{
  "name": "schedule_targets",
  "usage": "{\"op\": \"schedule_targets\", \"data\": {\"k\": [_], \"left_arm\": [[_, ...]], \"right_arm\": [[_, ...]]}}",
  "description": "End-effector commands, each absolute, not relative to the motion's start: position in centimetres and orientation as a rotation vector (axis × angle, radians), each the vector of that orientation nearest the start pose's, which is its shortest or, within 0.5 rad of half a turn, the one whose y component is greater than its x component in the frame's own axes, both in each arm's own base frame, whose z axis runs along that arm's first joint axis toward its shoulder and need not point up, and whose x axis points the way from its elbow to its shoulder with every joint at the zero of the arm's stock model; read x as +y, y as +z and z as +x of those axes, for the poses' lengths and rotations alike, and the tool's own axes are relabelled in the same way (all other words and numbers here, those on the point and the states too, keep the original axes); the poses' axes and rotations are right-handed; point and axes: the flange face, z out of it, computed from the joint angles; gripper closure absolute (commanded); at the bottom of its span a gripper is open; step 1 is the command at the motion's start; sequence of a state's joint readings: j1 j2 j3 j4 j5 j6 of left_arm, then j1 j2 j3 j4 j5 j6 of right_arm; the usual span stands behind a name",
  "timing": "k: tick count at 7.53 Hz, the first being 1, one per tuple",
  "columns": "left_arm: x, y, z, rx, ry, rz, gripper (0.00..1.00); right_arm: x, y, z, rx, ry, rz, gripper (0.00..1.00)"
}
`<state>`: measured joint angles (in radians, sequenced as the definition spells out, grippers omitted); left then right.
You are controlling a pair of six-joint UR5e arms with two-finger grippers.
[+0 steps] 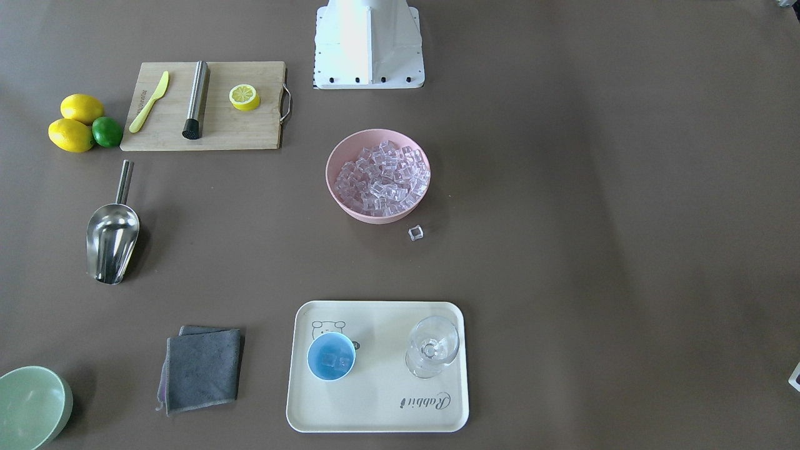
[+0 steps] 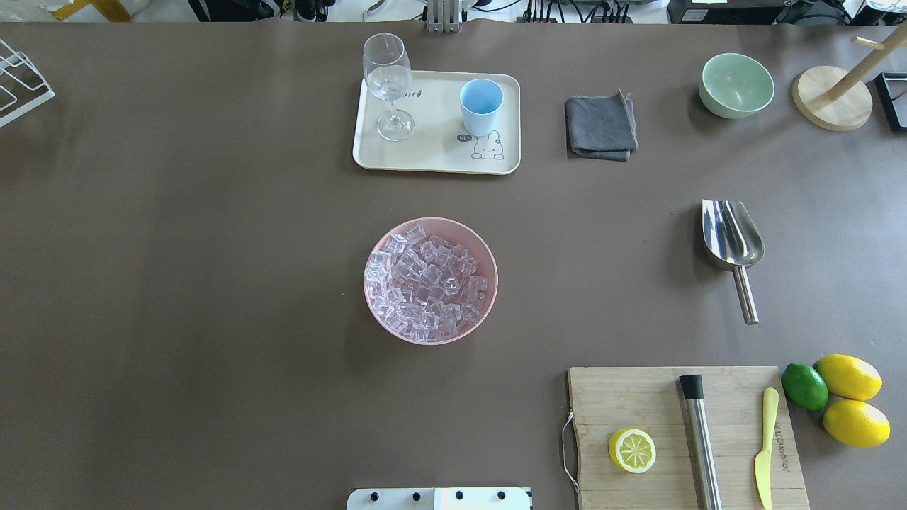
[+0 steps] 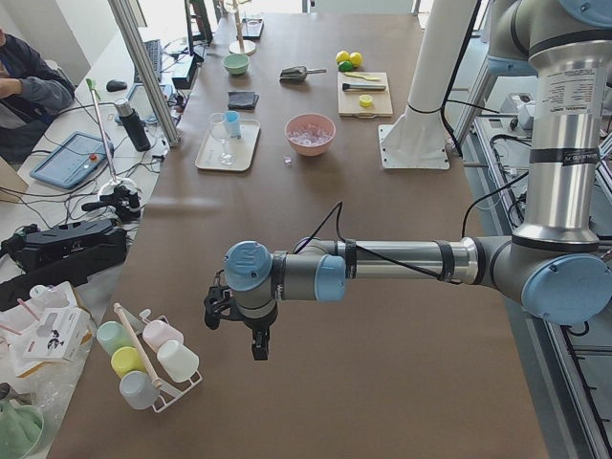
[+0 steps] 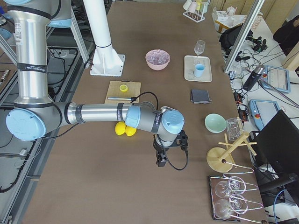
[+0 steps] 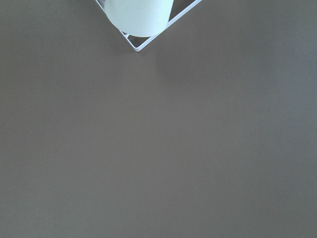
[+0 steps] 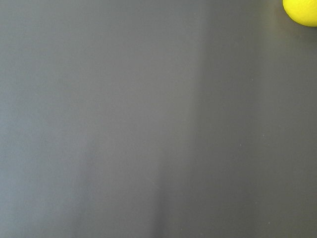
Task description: Put ice in cup with scoop
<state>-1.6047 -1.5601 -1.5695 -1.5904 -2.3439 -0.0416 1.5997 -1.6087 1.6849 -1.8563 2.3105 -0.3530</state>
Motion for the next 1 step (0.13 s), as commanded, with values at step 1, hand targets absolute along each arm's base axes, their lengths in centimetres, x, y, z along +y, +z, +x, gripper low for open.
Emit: {"op": "schedule_targets", "data": {"k": [1], "left_arm": [[-48.53, 66.37, -8.03, 0.772, -0.070, 0.002, 0.03]], "right_arm": [[-45.50, 65.04, 7.95, -0.763, -0.235, -0.054, 0.00]]}}
